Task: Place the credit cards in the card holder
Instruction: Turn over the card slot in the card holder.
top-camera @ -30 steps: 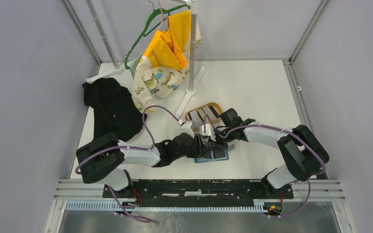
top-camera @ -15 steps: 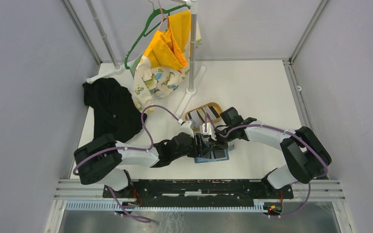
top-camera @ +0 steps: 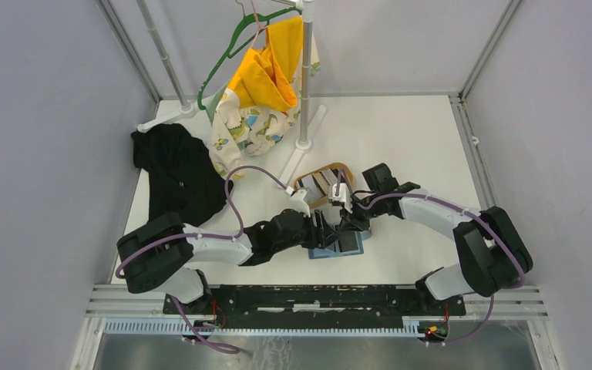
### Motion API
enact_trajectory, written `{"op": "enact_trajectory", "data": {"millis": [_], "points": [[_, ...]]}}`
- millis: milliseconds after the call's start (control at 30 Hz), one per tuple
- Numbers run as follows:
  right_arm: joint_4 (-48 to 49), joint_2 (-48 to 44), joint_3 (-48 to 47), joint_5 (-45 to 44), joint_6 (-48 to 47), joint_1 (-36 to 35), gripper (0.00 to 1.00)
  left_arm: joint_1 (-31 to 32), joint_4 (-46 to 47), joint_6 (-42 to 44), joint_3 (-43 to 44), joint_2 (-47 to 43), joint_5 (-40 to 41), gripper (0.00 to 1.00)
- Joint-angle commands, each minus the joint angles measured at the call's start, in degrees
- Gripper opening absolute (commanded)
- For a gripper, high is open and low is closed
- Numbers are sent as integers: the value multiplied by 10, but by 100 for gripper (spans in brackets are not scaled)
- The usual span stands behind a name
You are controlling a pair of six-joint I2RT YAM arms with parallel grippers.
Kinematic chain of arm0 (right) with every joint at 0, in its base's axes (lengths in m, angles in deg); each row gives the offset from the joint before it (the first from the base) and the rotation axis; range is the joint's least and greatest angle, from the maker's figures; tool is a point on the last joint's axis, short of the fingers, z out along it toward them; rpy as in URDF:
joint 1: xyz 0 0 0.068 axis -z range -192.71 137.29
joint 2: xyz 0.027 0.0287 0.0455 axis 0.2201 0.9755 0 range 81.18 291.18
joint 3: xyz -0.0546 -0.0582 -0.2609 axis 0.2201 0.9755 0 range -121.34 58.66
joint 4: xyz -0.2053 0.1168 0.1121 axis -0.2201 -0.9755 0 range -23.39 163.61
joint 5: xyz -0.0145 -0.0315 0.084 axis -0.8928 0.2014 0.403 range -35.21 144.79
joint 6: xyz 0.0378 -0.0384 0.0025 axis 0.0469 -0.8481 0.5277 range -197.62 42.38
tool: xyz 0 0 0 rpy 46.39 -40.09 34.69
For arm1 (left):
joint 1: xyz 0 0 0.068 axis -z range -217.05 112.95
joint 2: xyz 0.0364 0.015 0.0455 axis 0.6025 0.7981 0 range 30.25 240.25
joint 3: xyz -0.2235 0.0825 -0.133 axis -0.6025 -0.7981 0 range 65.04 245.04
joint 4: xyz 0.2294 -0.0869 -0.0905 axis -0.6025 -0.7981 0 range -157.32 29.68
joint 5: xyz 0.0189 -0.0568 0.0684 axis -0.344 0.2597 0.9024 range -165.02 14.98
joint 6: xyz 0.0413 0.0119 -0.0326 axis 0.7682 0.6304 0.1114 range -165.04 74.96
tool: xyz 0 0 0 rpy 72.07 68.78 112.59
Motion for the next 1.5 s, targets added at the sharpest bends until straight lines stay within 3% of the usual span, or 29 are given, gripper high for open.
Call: {"op": "enact_trajectory", "data": {"millis": [0, 767, 1000, 1267, 1400, 1467], "points": [[8, -15, -19, 23, 25, 26, 20, 3, 48, -3, 23, 14, -18, 65], [7, -36, -20, 47, 39, 107, 21, 11, 154, 1, 62, 118, -92, 79], [7, -36, -21, 59, 41, 122, 21, 11, 175, 18, 51, 102, -95, 80], [-6, -68, -25, 98, 5, 151, 22, 12, 99, 123, 20, -18, -2, 80], [32, -114, -22, 110, 6, 151, 31, 11, 6, 213, 35, -101, 100, 82], [65, -129, -39, 104, 34, 151, 39, 11, -38, 256, 54, -129, 156, 91]]}}
